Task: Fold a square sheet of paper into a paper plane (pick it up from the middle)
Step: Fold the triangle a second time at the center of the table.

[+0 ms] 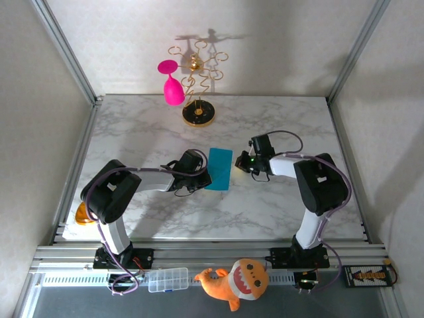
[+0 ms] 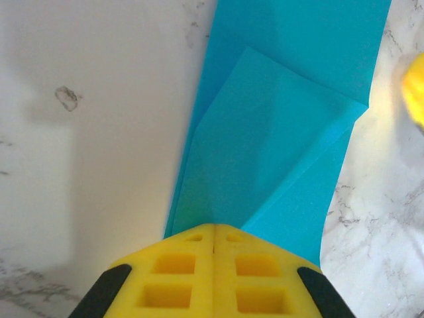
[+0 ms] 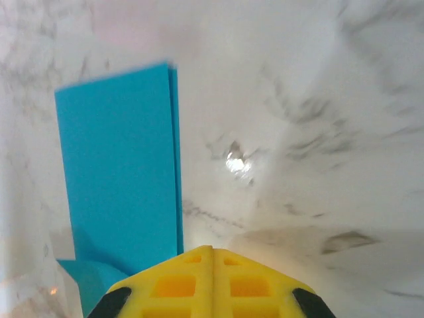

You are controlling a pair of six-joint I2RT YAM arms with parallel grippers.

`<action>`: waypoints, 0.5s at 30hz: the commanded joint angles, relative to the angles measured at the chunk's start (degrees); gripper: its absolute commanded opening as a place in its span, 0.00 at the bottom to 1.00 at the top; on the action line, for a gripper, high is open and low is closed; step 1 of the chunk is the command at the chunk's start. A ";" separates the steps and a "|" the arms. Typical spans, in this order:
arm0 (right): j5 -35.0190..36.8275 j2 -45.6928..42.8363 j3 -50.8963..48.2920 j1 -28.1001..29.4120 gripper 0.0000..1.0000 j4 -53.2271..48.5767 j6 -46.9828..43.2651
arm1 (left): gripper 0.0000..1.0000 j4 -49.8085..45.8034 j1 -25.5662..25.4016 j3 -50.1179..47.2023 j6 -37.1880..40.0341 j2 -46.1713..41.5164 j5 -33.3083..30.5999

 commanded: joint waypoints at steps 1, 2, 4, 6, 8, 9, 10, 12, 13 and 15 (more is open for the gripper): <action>3.22 -4.05 0.13 3.12 0.01 -0.74 -1.68 | 0.01 -8.40 0.08 -0.48 2.08 2.00 -2.44; 2.89 -3.92 0.44 4.46 0.01 -0.89 -1.71 | 0.01 -8.43 0.15 -0.16 2.27 2.06 -2.39; 1.58 -3.04 0.76 6.70 0.01 -0.38 -1.43 | 0.01 -8.62 0.15 0.24 2.44 2.13 -2.34; 0.53 -1.63 1.24 8.34 0.01 -0.06 -0.38 | 0.02 -8.79 0.15 0.55 2.50 2.13 -2.47; -1.22 0.12 1.53 9.43 0.00 1.24 1.04 | 0.02 -8.93 0.15 0.90 2.69 1.99 -2.43; -1.90 0.90 1.64 9.81 0.01 1.64 1.40 | 0.02 -9.00 0.15 1.03 2.72 1.90 -2.39; -2.35 1.71 1.71 10.01 0.01 1.93 1.84 | 0.02 -9.05 0.15 1.25 2.86 1.83 -2.30; -2.46 2.67 1.67 10.19 0.00 2.11 2.28 | 0.03 -9.11 0.15 1.78 3.23 1.79 -1.87; -2.37 3.12 1.58 10.19 0.00 1.99 2.25 | 0.03 -9.14 0.15 2.11 3.49 1.65 -1.44; -1.40 3.92 1.80 10.24 0.00 0.67 2.16 | 0.04 -8.65 0.15 2.72 4.07 1.22 -0.59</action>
